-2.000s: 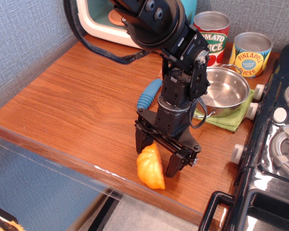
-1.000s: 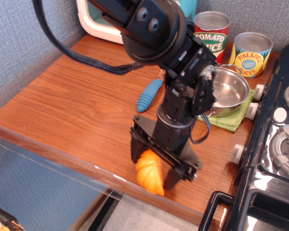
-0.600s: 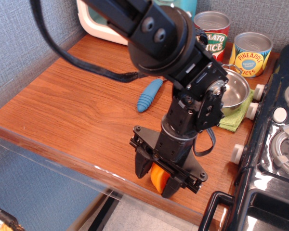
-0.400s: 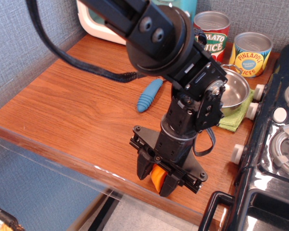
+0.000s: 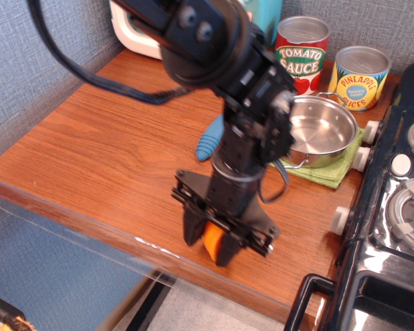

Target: Move the pepper to the left of the fork

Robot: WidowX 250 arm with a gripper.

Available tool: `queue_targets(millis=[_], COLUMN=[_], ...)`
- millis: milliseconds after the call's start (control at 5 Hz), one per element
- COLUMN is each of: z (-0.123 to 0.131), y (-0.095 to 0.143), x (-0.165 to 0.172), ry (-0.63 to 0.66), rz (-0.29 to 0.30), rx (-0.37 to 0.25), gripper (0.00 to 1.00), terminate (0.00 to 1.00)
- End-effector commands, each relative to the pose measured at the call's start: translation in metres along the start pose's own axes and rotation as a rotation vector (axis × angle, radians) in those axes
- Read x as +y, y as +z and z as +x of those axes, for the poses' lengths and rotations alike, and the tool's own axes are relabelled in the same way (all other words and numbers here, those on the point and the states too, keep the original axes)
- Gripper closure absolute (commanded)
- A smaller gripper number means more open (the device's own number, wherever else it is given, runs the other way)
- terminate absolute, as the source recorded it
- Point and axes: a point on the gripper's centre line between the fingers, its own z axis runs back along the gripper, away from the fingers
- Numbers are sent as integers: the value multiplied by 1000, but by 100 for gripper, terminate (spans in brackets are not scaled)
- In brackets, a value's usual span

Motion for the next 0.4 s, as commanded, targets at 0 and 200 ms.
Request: queue_targets(millis=[0, 200], z=[41, 54], y=[55, 46], x=[83, 136], ry=[212, 374], rz=[-25, 46], rx=[-140, -99], gripper=[100, 100], terminate=[0, 0])
